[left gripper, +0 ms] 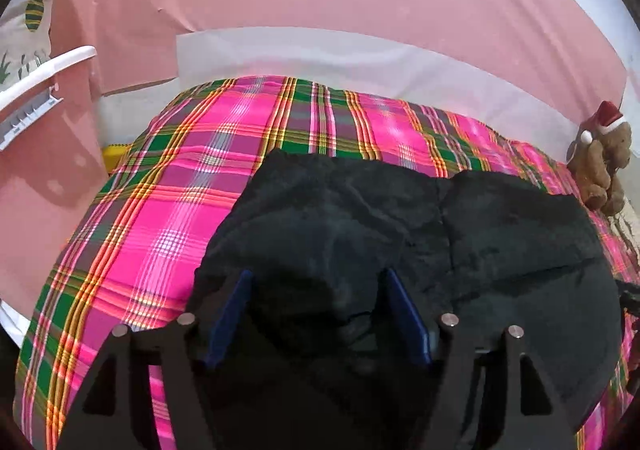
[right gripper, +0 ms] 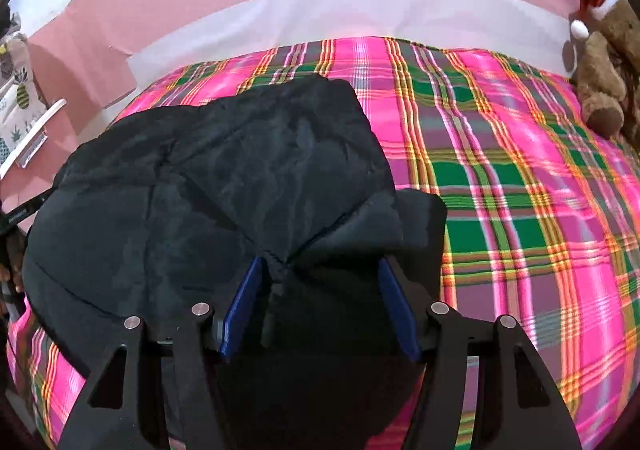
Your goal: Fold large clothes
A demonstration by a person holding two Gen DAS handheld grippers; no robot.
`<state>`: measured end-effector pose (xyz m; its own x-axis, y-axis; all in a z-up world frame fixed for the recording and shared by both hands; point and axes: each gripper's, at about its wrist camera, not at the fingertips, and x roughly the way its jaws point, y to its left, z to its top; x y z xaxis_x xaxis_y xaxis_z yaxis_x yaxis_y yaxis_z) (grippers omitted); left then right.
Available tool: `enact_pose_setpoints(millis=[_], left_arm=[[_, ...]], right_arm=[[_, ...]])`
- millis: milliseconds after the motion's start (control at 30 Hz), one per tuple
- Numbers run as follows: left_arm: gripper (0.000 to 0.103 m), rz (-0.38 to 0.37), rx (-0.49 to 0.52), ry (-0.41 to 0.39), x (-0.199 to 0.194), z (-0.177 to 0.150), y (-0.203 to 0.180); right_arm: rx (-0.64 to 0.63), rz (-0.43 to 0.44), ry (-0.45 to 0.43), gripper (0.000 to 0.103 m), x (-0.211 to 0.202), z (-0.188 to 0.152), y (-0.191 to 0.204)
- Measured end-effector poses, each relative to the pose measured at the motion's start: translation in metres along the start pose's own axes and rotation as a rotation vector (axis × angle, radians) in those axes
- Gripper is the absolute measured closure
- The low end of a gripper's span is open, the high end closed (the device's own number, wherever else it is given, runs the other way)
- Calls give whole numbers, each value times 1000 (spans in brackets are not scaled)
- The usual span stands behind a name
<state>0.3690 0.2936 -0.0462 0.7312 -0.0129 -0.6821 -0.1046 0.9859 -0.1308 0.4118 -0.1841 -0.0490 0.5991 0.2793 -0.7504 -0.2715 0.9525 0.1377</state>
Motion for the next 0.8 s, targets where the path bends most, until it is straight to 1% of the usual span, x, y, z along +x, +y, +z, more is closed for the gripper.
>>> enact_pose_setpoints(millis=[67, 200, 367, 467, 533, 600, 733, 800], left_arm=[[30, -6, 2, 1, -1, 0, 2], [30, 22, -19, -11, -11, -1, -3], [30, 31, -19, -58, -56, -15, -22], [30, 30, -9, -78, -84, -31, -40], [30, 32, -6, -77, -101, -42, -51], [30, 50, -4, -76, -121, -56, -64], [30, 47, -13, -58, -152, -83, -86], [30, 42, 0, -58, -168, -97, -96]], right_arm=[[15, 9, -6, 43, -1, -2, -5], [28, -6, -9, 43, -14, -4, -4], [12, -9, -52, 43, -55, -15, 9], [-3, 6, -81, 43, -79, -24, 23], [-15, 19, -107, 43, -96, -33, 34], [-20, 39, -127, 43, -112, -46, 44], [-27, 60, -143, 43, -137, -73, 60], [-29, 62, -152, 43, -150, -88, 65]])
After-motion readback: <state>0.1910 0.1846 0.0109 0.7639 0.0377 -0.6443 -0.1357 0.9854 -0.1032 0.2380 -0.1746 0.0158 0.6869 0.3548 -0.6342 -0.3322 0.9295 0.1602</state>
